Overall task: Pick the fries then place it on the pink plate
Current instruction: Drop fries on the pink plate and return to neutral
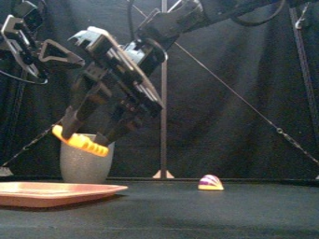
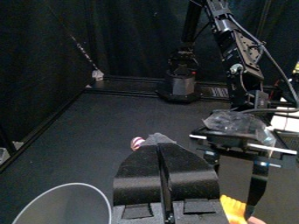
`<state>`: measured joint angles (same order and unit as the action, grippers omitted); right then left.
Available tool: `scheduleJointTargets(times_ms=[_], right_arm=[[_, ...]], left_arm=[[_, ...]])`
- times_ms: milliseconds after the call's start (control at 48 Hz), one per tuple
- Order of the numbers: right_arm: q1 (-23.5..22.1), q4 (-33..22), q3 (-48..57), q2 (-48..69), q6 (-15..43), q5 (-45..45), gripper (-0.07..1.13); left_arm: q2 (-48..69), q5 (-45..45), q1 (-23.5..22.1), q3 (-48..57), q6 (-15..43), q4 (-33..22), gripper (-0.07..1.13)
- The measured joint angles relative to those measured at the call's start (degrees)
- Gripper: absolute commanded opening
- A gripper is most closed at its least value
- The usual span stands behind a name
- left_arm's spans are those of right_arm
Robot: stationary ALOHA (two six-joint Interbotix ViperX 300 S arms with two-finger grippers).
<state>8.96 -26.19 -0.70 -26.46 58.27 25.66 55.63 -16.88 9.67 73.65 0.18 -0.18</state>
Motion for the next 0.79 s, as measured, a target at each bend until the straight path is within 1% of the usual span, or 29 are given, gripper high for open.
scheduleJointTargets(times_ms=[125,250,562,792], right_arm=[[-0.7,-0.1,-3.3,-2.0,-0.7,0.2,0.90],[-1.1,-0.6,-5.2,-3.0,-0.7,0.1,0.93],[-1.1,-1.8,-5.2,-3.0,-0.4,0.1,0.93],[-1.1,-4.7,1.8,2.2,0.4,-1.9,0.92]], left_arm=[[-0.1,0.0,0.4,0.4,0.0,0.0,0.01],[0.0,-0.1,0.7,0.9,0.0,0.0,0.01],[-0.1,0.0,1.0,1.2,-0.1,0.0,0.01],[-0.1,0.0,1.0,1.3,0.0,0.0,0.01]])
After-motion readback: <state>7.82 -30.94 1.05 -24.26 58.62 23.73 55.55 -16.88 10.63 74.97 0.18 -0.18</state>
